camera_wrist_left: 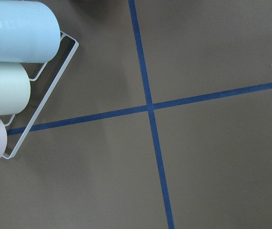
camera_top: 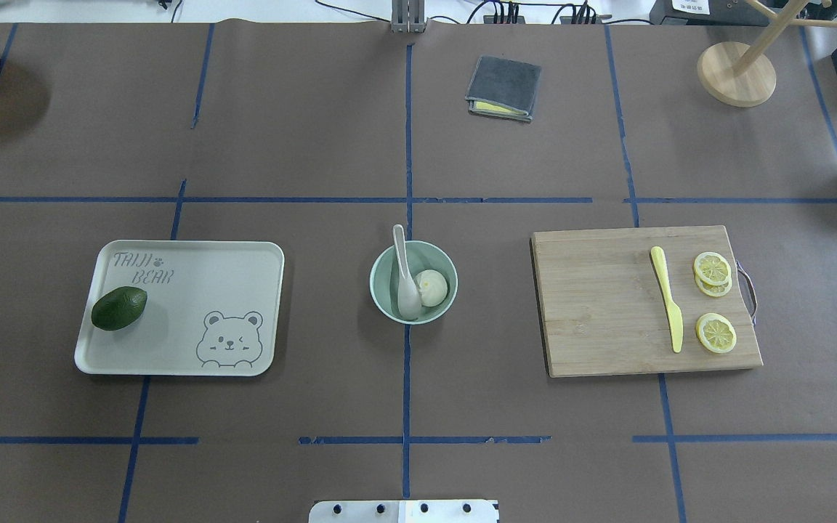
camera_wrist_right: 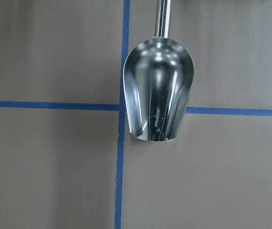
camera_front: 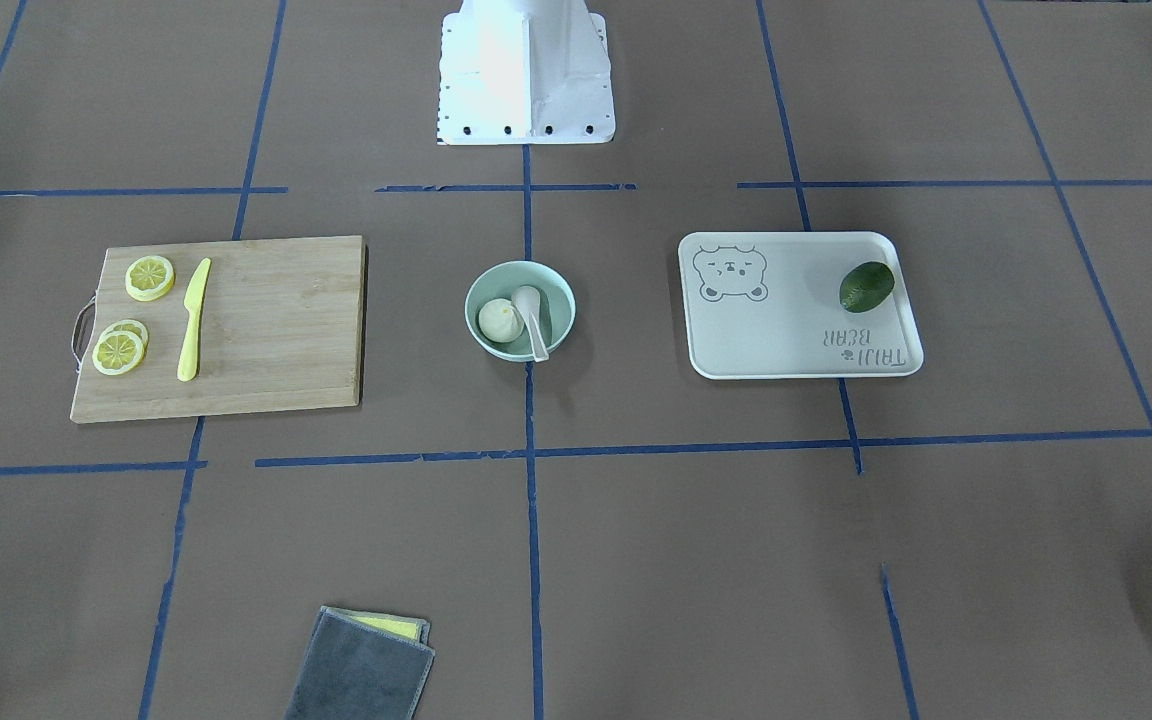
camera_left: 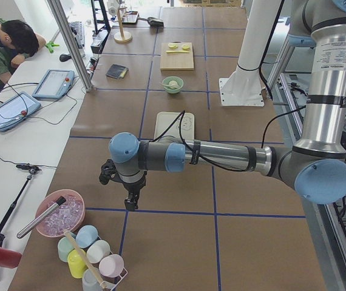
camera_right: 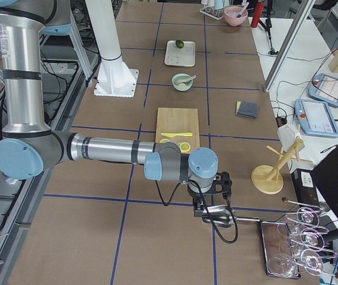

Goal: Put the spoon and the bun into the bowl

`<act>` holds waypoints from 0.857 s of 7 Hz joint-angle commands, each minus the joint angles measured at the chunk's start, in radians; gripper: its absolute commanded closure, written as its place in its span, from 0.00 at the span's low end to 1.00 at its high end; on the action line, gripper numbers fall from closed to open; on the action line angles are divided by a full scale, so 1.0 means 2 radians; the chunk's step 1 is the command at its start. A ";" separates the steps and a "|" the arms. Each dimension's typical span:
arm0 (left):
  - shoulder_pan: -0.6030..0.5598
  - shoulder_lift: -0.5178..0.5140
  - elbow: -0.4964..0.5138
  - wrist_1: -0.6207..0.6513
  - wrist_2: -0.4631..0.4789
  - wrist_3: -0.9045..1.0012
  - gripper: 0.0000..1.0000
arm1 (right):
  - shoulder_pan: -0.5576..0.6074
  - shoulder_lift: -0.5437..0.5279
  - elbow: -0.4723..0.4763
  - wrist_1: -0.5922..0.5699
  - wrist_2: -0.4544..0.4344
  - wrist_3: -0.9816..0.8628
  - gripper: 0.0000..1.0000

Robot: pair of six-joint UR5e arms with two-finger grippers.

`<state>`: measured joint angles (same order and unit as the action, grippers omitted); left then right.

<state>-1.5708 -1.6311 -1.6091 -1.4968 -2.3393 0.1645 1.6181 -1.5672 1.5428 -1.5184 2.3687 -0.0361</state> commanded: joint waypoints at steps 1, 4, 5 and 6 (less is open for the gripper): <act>0.000 0.000 -0.001 0.000 0.000 0.001 0.00 | -0.001 0.000 0.001 0.001 0.005 0.000 0.00; 0.000 0.000 -0.002 0.000 0.000 0.000 0.00 | 0.000 0.000 0.002 0.001 0.011 0.000 0.00; 0.000 -0.001 0.003 0.000 0.000 0.000 0.00 | 0.000 0.000 0.002 0.001 0.010 0.000 0.00; 0.000 -0.001 0.003 0.000 -0.001 0.000 0.00 | 0.000 0.000 0.002 0.001 0.010 0.000 0.00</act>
<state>-1.5708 -1.6326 -1.6058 -1.4972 -2.3397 0.1641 1.6183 -1.5678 1.5467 -1.5161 2.3885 -0.0368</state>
